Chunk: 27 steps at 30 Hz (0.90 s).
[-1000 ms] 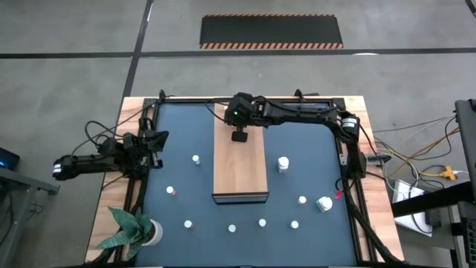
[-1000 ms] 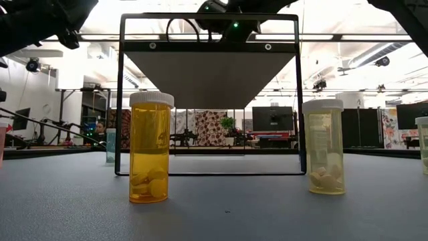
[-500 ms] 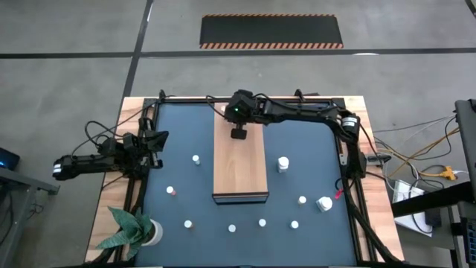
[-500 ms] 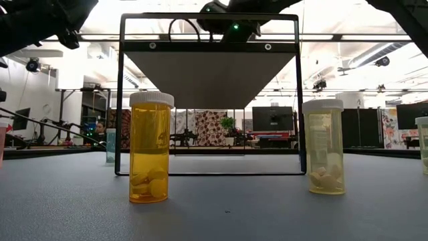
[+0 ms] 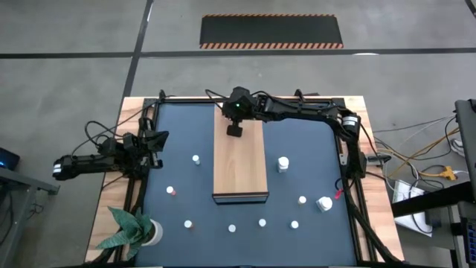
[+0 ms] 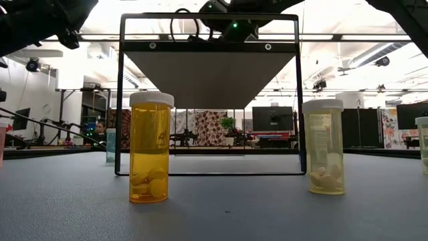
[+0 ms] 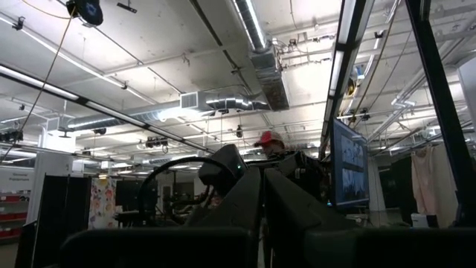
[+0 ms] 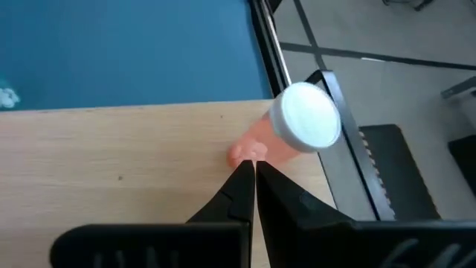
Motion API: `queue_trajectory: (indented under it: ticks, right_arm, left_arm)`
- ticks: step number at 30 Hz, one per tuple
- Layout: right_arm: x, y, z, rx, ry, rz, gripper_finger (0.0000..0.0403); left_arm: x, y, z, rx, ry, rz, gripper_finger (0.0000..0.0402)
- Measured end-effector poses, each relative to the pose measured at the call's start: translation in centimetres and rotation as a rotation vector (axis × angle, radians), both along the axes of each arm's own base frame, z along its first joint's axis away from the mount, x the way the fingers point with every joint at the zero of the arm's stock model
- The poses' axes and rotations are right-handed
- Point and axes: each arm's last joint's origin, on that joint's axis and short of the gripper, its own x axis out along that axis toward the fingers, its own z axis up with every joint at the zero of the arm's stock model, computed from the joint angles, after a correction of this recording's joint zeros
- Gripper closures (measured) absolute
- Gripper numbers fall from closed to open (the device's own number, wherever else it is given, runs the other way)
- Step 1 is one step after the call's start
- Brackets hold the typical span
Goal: Pick and place medicine bottles onto shelf by color
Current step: Put the pink pill bottle on the shelf, then put the light blue pill bottle aligned with the pink pill bottle on the shelf
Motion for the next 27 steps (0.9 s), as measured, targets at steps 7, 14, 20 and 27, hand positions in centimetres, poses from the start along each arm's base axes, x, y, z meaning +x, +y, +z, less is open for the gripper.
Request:
queue_trajectory:
  ticks: [7, 14, 20, 27]
  right_arm:
    - [0.2, -0.1, 0.2, -0.014, -0.022, 0.008, 0.0394]
    - [0.2, -0.2, 0.1, -0.023, -0.026, 0.011, 0.0394]
    - [-0.6, 1.9, 1.6, 0.004, 0.004, 0.037, 0.0394]
    - [-3.7, 8.6, 3.1, 0.066, 0.006, 0.166, 0.0394]
  left_arm:
    - [0.0, 0.0, 0.0, 0.0, 0.0, 0.0, 0.0398]
    - [0.0, 0.0, 0.0, 0.0, 0.0, 0.0, 0.0398]
    - [0.1, 0.0, -0.1, -0.034, 0.006, -0.021, 0.0398]
    - [0.4, 0.1, -0.6, -0.075, 0.058, -0.037, 0.0398]
